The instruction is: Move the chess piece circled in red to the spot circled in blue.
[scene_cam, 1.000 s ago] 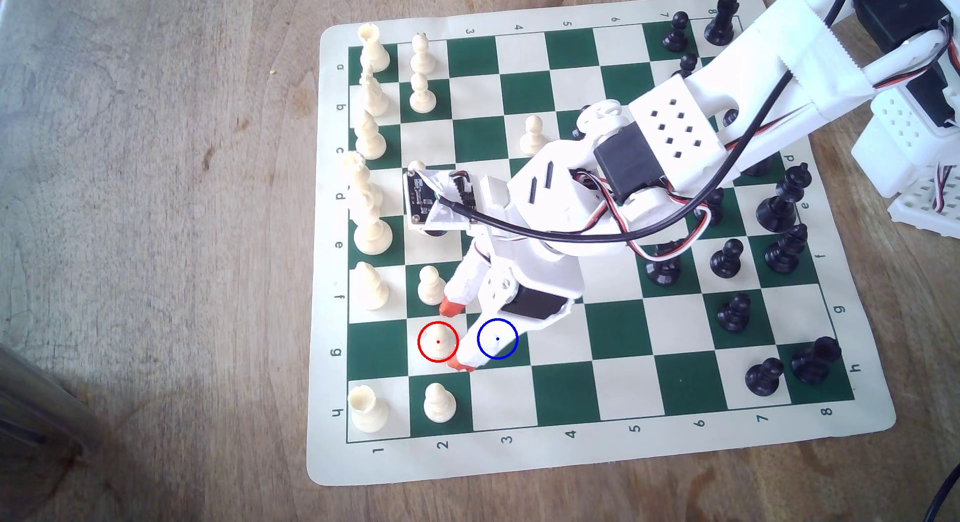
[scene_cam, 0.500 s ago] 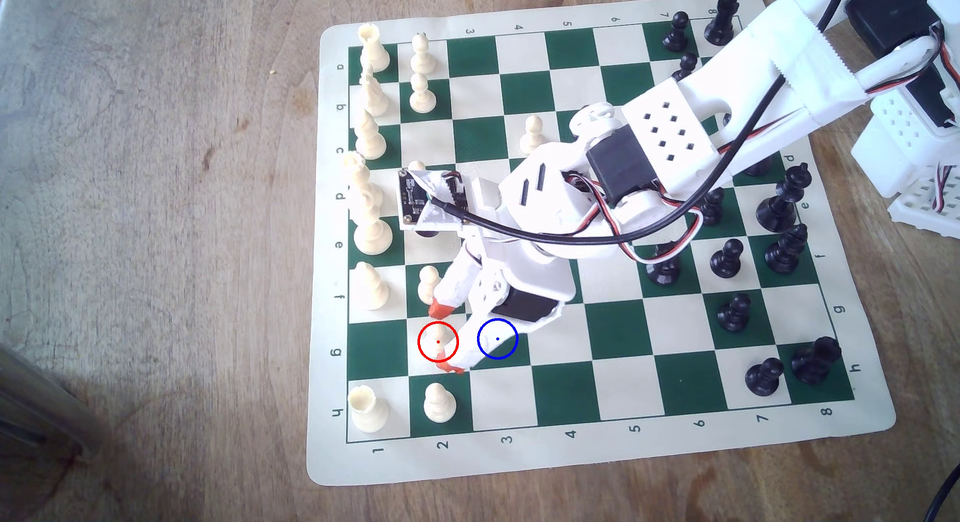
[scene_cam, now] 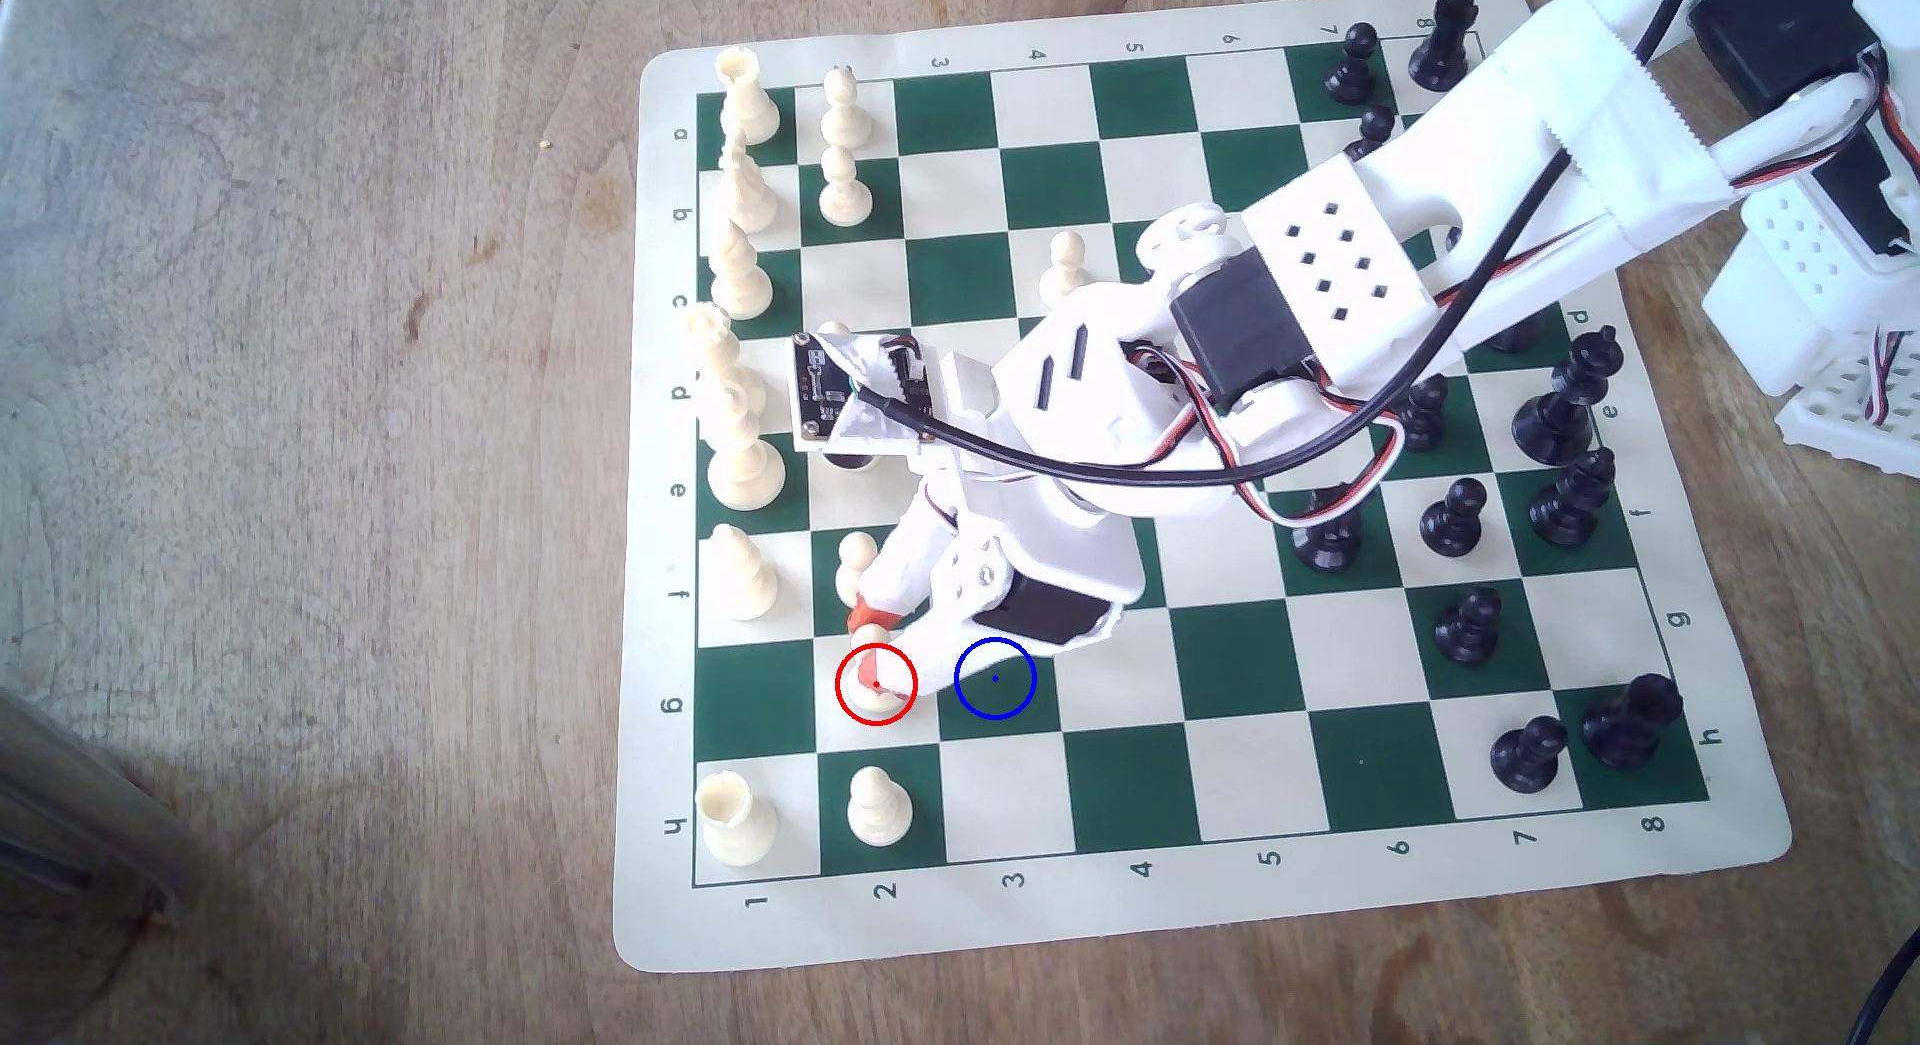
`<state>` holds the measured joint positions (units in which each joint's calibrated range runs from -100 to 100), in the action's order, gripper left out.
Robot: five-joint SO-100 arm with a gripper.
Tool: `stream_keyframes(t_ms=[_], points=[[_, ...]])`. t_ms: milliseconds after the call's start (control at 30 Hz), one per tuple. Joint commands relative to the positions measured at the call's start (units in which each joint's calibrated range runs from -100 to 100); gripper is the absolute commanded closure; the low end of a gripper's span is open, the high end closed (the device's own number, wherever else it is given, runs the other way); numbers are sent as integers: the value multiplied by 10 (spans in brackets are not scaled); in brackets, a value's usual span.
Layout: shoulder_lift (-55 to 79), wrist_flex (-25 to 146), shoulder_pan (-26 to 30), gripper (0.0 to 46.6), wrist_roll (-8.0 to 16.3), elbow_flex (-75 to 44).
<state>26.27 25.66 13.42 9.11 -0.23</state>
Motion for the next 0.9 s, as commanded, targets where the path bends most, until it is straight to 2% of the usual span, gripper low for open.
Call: stream_keyframes(t_ms=[0, 233, 433, 633, 733, 867], points=[[-22, -8, 5, 464, 1, -46], [-28, -8, 8, 464, 1, -51], [-54, -1, -8, 464, 13, -90], [-103, 87, -10, 464, 10, -101], [-132, 132, -8, 464, -2, -68], [-171, 139, -6, 464, -4, -4]])
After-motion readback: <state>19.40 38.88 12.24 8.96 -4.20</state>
